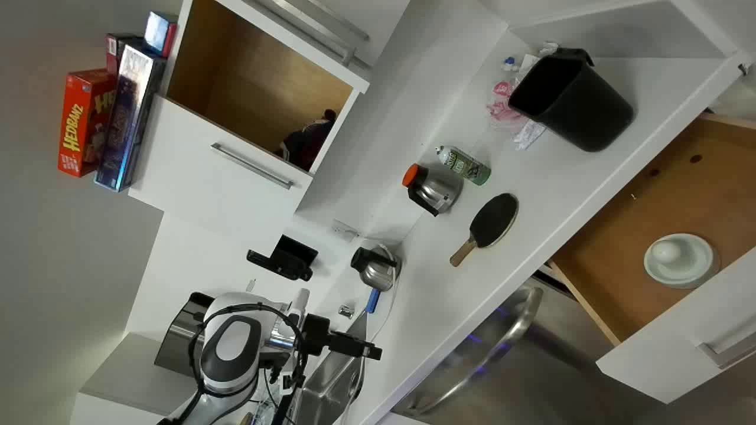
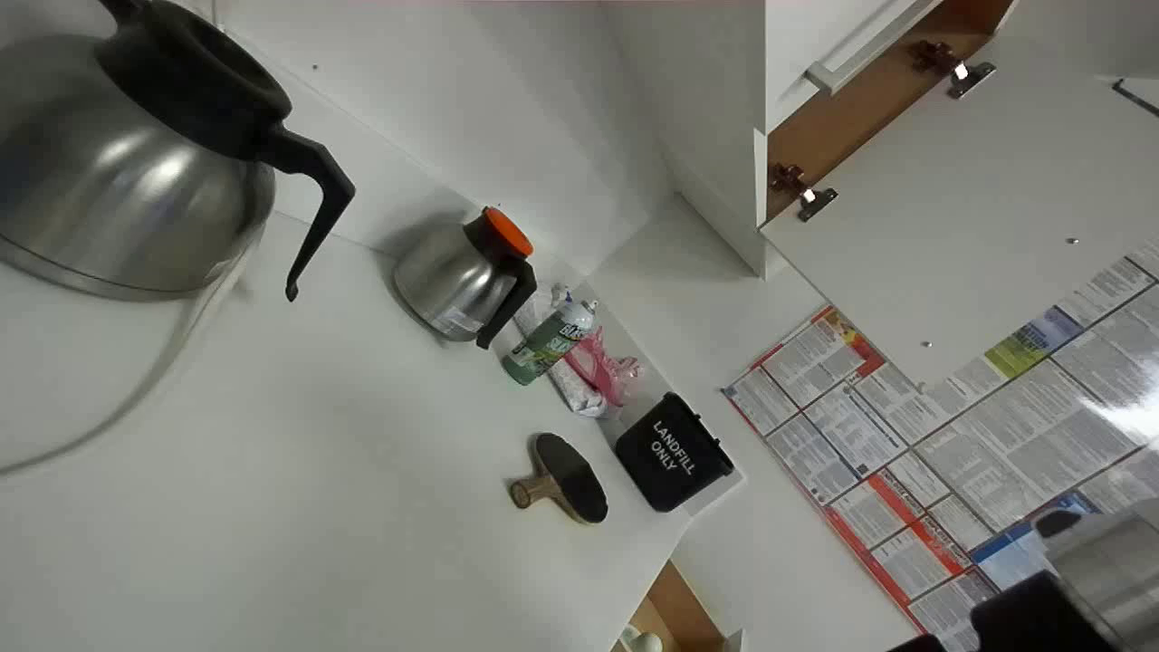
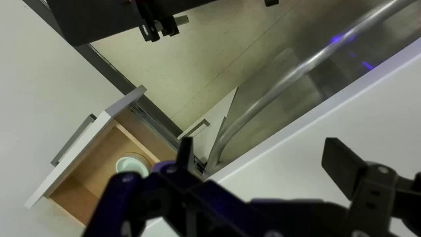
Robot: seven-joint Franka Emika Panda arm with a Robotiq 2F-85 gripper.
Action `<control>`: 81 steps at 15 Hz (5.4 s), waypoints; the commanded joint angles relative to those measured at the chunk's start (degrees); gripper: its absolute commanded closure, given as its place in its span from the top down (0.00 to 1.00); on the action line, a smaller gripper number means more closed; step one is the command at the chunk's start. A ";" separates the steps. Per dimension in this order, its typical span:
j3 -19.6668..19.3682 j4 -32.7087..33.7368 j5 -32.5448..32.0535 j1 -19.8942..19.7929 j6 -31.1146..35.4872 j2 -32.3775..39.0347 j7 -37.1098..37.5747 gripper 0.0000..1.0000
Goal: Remove the white object from the drawer and put it on the countertop
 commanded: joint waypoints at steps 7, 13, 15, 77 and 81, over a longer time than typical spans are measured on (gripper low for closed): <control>-0.43 0.08 -0.35 0.42 -0.12 0.11 0.25 1.00; -2.98 1.16 -2.03 -3.05 2.10 1.26 0.07 1.00; -5.43 2.43 -3.94 -6.39 4.14 3.36 -0.31 1.00; -35.82 52.03 14.89 -18.69 36.28 89.29 -2.27 1.00; -35.76 53.96 15.61 -19.30 36.30 91.10 -2.27 0.59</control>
